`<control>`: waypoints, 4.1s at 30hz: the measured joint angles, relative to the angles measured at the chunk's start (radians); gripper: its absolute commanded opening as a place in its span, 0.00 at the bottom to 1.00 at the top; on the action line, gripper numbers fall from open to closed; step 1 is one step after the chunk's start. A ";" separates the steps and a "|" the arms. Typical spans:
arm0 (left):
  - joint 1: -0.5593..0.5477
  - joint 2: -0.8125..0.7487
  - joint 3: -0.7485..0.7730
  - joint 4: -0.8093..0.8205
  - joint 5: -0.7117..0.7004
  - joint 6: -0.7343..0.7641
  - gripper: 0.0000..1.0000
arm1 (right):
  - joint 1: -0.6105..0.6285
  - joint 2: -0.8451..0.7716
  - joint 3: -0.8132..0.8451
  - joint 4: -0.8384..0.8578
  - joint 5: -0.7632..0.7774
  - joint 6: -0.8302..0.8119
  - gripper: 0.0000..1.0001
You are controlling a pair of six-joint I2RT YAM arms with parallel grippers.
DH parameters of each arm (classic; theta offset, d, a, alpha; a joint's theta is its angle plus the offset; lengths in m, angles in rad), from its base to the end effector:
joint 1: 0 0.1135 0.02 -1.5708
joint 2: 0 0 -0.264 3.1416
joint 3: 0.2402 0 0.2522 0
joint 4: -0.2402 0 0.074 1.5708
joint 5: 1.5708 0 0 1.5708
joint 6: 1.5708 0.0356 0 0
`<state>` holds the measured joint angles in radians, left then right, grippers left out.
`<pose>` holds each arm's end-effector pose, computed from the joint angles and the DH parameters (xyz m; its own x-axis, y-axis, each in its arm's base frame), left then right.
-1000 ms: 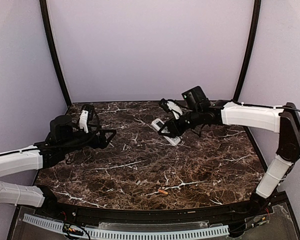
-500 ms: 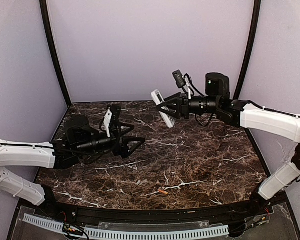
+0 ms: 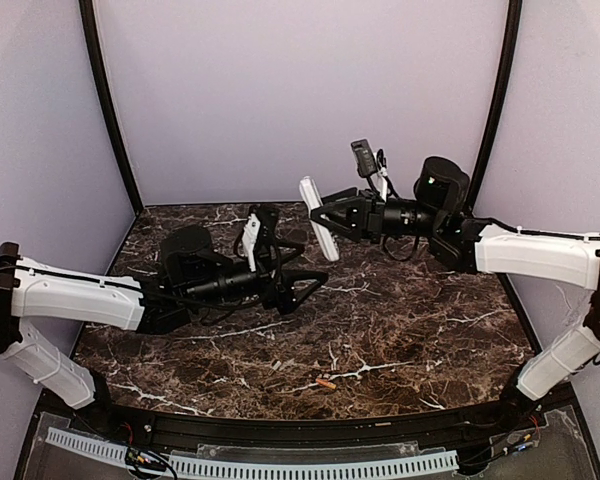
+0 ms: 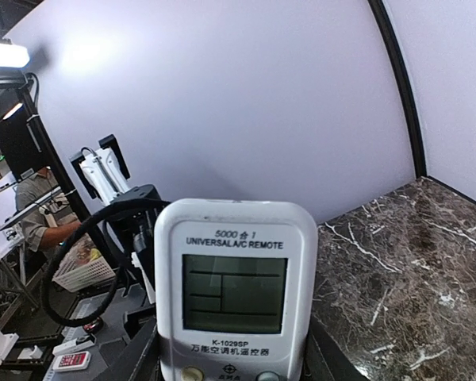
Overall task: Load the batteries into the remote control
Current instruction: Pass from the right arm to the left, then pass from the left arm to the right, then remove the battery cover from the remote control.
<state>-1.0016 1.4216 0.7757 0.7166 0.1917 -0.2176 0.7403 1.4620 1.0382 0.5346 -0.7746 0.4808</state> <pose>0.1674 -0.2742 0.2827 -0.1635 -0.1378 -0.9769 0.9156 0.3474 -0.2022 0.2328 0.2465 0.3409 -0.3879 0.0933 -0.9170 -0.9202 0.0176 0.3911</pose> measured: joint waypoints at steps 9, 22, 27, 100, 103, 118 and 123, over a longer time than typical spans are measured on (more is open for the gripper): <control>0.000 0.015 0.018 0.091 0.132 -0.033 1.00 | 0.045 0.026 -0.005 0.147 -0.094 0.058 0.25; 0.000 0.037 0.040 0.174 0.171 -0.085 0.82 | 0.053 0.072 -0.017 0.266 -0.149 0.126 0.25; 0.000 0.039 0.041 0.174 0.120 -0.086 0.75 | 0.053 0.074 -0.018 0.297 -0.150 0.143 0.25; -0.001 0.114 0.239 -0.430 -0.312 0.070 0.70 | 0.110 0.056 0.220 -0.620 0.518 -0.200 0.10; 0.000 0.112 0.239 -0.429 -0.297 0.076 0.81 | 0.103 0.054 0.217 -0.618 0.509 -0.212 0.07; 0.017 -0.178 0.089 -0.430 -0.214 0.266 0.91 | -0.050 -0.015 0.106 -0.562 0.246 -0.113 0.00; 0.005 -0.233 0.000 -0.421 -0.208 0.455 0.84 | -0.080 -0.014 0.056 -0.557 0.145 -0.048 0.00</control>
<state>-0.9962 1.1881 0.7761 0.2955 -0.0158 0.2379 0.6598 1.4483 1.0939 -0.0219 -0.6292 0.4324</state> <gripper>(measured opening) 0.875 0.195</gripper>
